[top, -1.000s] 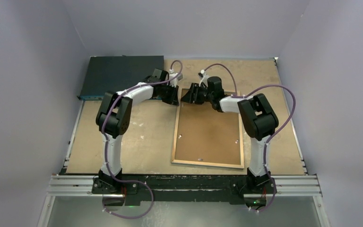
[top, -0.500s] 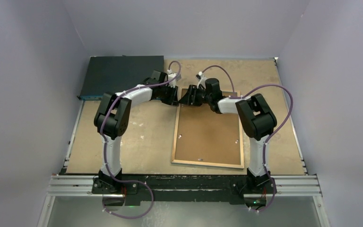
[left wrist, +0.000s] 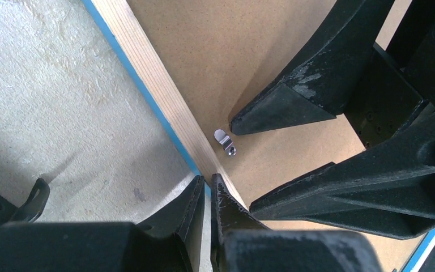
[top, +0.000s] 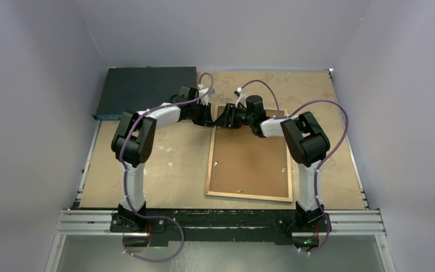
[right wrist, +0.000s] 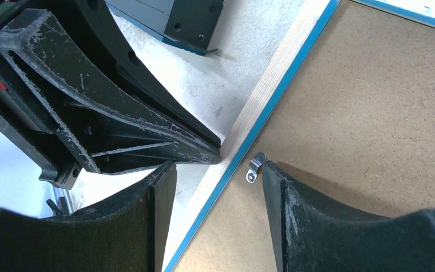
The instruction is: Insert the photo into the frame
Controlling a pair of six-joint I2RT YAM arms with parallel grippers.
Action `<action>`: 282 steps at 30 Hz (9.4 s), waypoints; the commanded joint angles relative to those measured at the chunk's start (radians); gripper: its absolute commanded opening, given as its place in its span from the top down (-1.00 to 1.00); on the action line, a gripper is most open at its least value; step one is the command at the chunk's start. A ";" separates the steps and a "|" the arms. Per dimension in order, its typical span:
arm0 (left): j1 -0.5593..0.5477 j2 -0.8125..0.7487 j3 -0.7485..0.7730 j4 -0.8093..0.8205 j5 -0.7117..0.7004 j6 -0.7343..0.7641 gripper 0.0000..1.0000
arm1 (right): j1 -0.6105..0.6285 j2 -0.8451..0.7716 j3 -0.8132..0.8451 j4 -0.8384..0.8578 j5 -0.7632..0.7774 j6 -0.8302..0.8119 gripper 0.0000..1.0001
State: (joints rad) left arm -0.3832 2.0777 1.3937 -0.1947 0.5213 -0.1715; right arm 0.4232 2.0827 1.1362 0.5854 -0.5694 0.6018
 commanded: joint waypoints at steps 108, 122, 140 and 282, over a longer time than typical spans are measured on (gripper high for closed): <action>0.009 0.026 -0.056 -0.031 -0.012 -0.021 1.00 | 0.055 0.108 0.039 -0.048 -0.390 -0.108 -0.04; 0.010 0.015 -0.073 -0.037 -0.016 -0.012 1.00 | -0.034 0.049 0.116 -0.126 -0.233 -0.198 -0.16; 0.010 0.022 -0.073 -0.035 -0.016 -0.013 1.00 | 0.006 0.120 0.128 -0.108 -0.331 -0.219 -0.06; -0.040 -0.153 -0.291 -0.127 0.168 0.021 1.00 | 0.220 -0.281 -0.325 -0.174 -0.169 -0.279 -0.19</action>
State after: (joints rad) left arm -0.4065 1.8980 1.0935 -0.3805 0.7547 -0.1879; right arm 0.6415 1.8423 0.8391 0.4717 -0.7513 0.3679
